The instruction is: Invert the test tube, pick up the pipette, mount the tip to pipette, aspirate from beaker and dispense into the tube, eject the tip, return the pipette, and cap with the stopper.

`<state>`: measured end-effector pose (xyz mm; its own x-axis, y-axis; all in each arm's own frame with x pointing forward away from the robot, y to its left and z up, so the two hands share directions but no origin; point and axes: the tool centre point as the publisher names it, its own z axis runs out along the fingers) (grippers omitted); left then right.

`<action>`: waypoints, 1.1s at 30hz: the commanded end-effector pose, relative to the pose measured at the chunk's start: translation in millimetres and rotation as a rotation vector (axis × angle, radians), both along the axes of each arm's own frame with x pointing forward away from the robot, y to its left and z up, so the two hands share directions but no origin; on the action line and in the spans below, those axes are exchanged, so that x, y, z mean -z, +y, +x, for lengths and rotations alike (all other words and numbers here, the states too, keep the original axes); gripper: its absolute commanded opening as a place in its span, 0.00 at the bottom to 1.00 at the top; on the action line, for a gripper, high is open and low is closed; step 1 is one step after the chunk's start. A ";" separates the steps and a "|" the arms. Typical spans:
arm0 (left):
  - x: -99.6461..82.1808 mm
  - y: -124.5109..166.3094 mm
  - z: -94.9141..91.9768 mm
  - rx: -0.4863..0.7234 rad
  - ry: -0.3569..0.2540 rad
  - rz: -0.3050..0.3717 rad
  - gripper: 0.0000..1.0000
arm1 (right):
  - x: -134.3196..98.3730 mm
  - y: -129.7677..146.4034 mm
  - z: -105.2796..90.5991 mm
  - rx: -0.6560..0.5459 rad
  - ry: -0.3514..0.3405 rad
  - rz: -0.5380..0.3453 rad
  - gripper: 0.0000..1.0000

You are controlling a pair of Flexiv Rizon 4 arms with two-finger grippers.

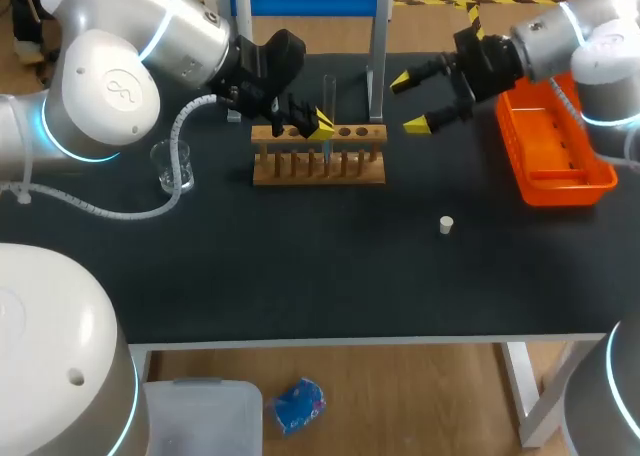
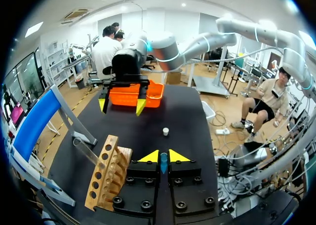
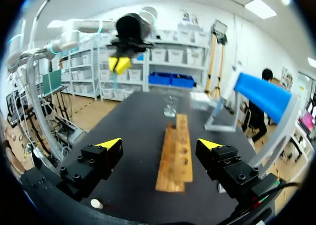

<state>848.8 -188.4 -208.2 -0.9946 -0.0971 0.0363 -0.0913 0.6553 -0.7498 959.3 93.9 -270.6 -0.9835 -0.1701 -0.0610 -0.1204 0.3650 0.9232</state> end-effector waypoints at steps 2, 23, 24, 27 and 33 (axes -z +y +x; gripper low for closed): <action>-0.4 -0.3 0.1 0.001 0.001 0.002 0.00 | -8.7 9.4 -35.3 -0.026 0.003 0.082 1.00; -0.4 -0.3 0.1 0.001 0.001 0.002 0.00 | -5.9 35.8 -59.1 -0.070 0.055 0.146 1.00; -0.4 -0.3 0.1 0.001 0.001 0.002 0.00 | -6.9 40.2 -60.3 -0.081 0.057 0.160 1.00; -0.4 -0.3 0.1 0.001 0.001 0.002 0.00 | -7.7 62.5 -67.8 -0.111 0.064 0.198 1.00; -0.4 -0.3 0.1 0.001 0.001 0.002 0.00 | -6.4 104.6 -85.9 -0.159 0.123 0.298 1.00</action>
<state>848.7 -188.6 -208.3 -0.9946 -0.0973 0.0360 -0.0913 0.6550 -0.7501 870.4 176.8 -250.2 -0.9524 -0.3042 -0.0190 -0.0507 0.0965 0.9940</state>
